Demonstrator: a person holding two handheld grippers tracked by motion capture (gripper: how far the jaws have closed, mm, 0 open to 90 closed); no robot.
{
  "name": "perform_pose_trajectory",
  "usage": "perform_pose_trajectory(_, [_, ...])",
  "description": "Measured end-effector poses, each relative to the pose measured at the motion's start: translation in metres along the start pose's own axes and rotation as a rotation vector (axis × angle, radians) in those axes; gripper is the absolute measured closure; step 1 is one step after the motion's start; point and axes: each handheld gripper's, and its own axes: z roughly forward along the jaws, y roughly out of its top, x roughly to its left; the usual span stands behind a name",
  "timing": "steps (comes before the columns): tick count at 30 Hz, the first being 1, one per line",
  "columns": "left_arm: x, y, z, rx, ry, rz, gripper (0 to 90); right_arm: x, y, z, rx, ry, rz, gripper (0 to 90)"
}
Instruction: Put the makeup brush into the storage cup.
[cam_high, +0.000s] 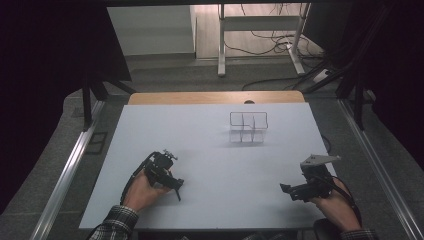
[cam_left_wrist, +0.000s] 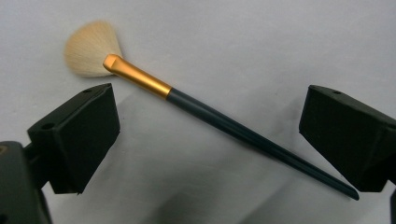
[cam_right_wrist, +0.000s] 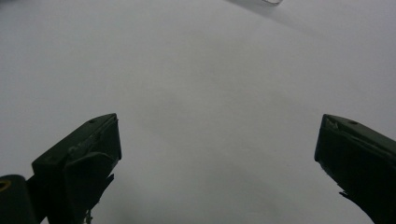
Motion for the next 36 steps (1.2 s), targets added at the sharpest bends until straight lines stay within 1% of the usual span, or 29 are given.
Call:
perform_pose_trajectory(2, [0.0, 0.0, 0.001, 0.015, 0.01, 0.002, 8.5, 0.0, 0.0, 0.0, 0.0, 0.0, 0.0, 0.5])
perform_pose_trajectory(3, [0.0, 0.0, 0.001, 0.02, 0.006, -0.007, 10.6, 0.0, 0.0, 0.0, 0.0, 0.001, 0.0, 0.5])
perform_pose_trajectory(4, [0.0, 0.0, 0.002, 0.033, 0.006, 0.0, 15.1, 0.0, 0.0, 0.0, 0.0, 0.001, 0.0, 0.5])
perform_pose_trajectory(5, [0.001, 0.0, 0.002, 0.036, -0.006, -0.007, 17.6, 0.0, 0.0, 0.0, 0.001, 0.001, 0.0, 0.5])
perform_pose_trajectory(6, [0.001, 0.0, 0.001, 0.036, -0.008, -0.008, 19.5, 0.0, 0.0, 0.0, 0.0, 0.001, 0.0, 0.5])
perform_pose_trajectory(9, [0.0, -0.001, -0.002, 0.032, -0.012, -0.011, 30.8, 0.0, 0.0, 0.0, 0.001, 0.001, 0.0, 0.6])
perform_pose_trajectory(11, [0.0, -0.002, -0.004, 0.037, -0.012, -0.001, 41.5, 0.0, 0.0, 0.0, 0.001, 0.002, -0.001, 0.8])
perform_pose_trajectory(12, [-0.001, -0.002, -0.005, 0.033, -0.016, -0.007, 47.2, 0.0, 0.0, 0.0, 0.001, 0.002, -0.001, 0.8])
perform_pose_trajectory(13, [0.0, -0.002, -0.006, 0.045, -0.017, 0.003, 55.2, 0.0, 0.0, 0.0, 0.003, 0.003, 0.001, 0.9])
perform_pose_trajectory(14, [0.0, -0.002, -0.007, 0.051, -0.021, 0.004, 63.5, 0.0, 0.0, 0.0, 0.003, 0.004, 0.002, 1.0])
perform_pose_trajectory(16, [0.002, -0.003, -0.008, 0.053, -0.028, -0.017, 79.8, 0.0, 0.0, 0.0, 0.002, 0.005, 0.001, 1.2])
perform_pose_trajectory(17, [0.003, -0.003, -0.008, 0.058, -0.034, -0.016, 83.4, 0.001, 0.0, 0.0, 0.003, 0.006, 0.003, 1.2])
perform_pose_trajectory(19, [0.003, -0.003, -0.008, 0.058, -0.035, -0.016, 83.7, 0.001, 0.0, 0.0, 0.005, 0.009, 0.0, 1.2])
perform_pose_trajectory(22, [0.0, -0.002, -0.008, 0.058, -0.016, 0.01, 83.7, 0.001, 0.0, 0.0, 0.005, 0.012, -0.005, 1.2])
perform_pose_trajectory(24, [0.0, -0.002, -0.009, 0.057, -0.011, 0.016, 83.7, 0.0, 0.0, 0.0, 0.004, 0.012, -0.004, 1.2])
perform_pose_trajectory(25, [0.0, -0.002, -0.009, 0.059, -0.015, 0.021, 83.7, 0.0, 0.0, 0.001, 0.004, 0.013, -0.004, 1.2])
perform_pose_trajectory(27, [0.001, -0.003, -0.011, 0.053, -0.036, 0.024, 83.7, 0.0, 0.0, 0.0, 0.004, 0.014, -0.004, 1.2])
perform_pose_trajectory(28, [0.001, -0.003, -0.012, 0.039, -0.04, 0.018, 83.7, 0.0, 0.0, 0.0, 0.003, 0.014, -0.005, 1.2])
perform_pose_trajectory(29, [0.002, -0.003, -0.015, 0.034, -0.043, 0.023, 83.7, 0.0, 0.0, 0.0, 0.003, 0.014, -0.005, 1.2])
perform_pose_trajectory(31, [0.003, -0.004, -0.019, 0.009, -0.052, 0.019, 83.7, 0.001, 0.0, 0.001, 0.003, 0.017, -0.006, 1.0])
perform_pose_trajectory(33, [0.004, -0.004, -0.02, 0.002, -0.059, 0.024, 83.7, 0.001, 0.0, 0.001, 0.003, 0.017, -0.006, 1.0])
perform_pose_trajectory(34, [0.005, -0.005, -0.022, -0.008, -0.069, 0.028, 83.7, 0.0, 0.0, 0.001, 0.001, 0.018, -0.007, 0.9])
perform_pose_trajectory(36, [0.005, -0.005, -0.024, -0.012, -0.083, 0.038, 83.7, 0.0, 0.0, 0.001, 0.0, 0.018, -0.006, 0.8])
